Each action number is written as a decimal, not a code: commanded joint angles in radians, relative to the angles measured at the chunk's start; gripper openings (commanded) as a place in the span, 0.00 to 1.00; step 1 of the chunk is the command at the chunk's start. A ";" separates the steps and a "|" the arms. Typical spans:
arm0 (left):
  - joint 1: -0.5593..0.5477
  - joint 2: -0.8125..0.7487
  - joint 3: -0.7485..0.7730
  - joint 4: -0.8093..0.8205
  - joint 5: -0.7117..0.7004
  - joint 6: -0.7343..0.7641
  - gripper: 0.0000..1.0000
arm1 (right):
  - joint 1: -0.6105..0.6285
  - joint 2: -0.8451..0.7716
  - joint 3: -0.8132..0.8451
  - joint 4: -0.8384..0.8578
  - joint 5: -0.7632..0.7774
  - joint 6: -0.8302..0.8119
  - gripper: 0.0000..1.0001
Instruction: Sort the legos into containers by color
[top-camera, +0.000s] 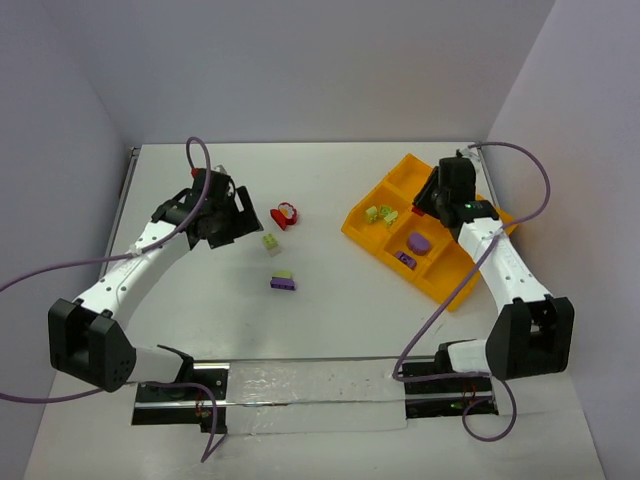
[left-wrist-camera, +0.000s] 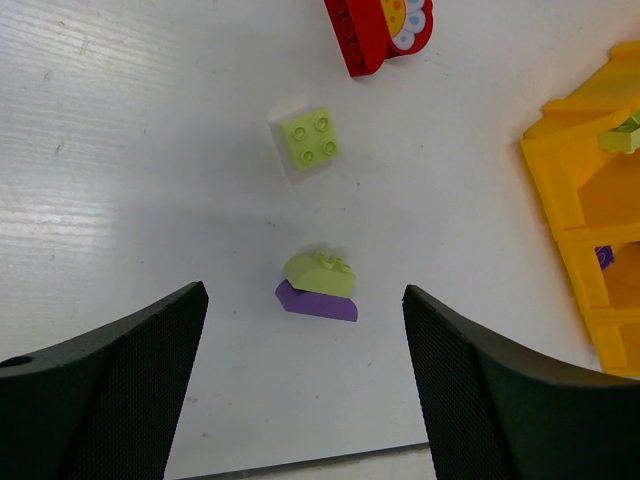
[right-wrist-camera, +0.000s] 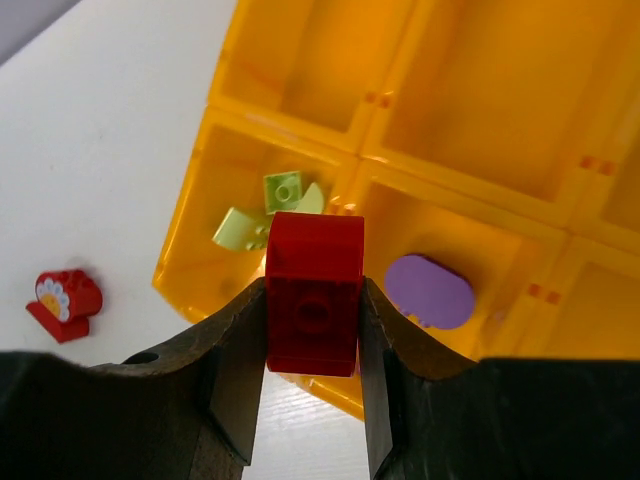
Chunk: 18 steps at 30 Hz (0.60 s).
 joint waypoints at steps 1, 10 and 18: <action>0.005 0.046 0.065 0.042 0.048 0.009 0.86 | -0.092 -0.118 -0.014 -0.051 0.000 0.006 0.05; 0.005 0.090 0.079 0.046 0.064 0.013 0.86 | -0.263 -0.293 -0.198 -0.171 0.020 0.030 0.10; 0.005 0.120 0.093 0.046 0.050 0.009 0.86 | -0.340 -0.293 -0.322 -0.127 -0.020 0.094 0.16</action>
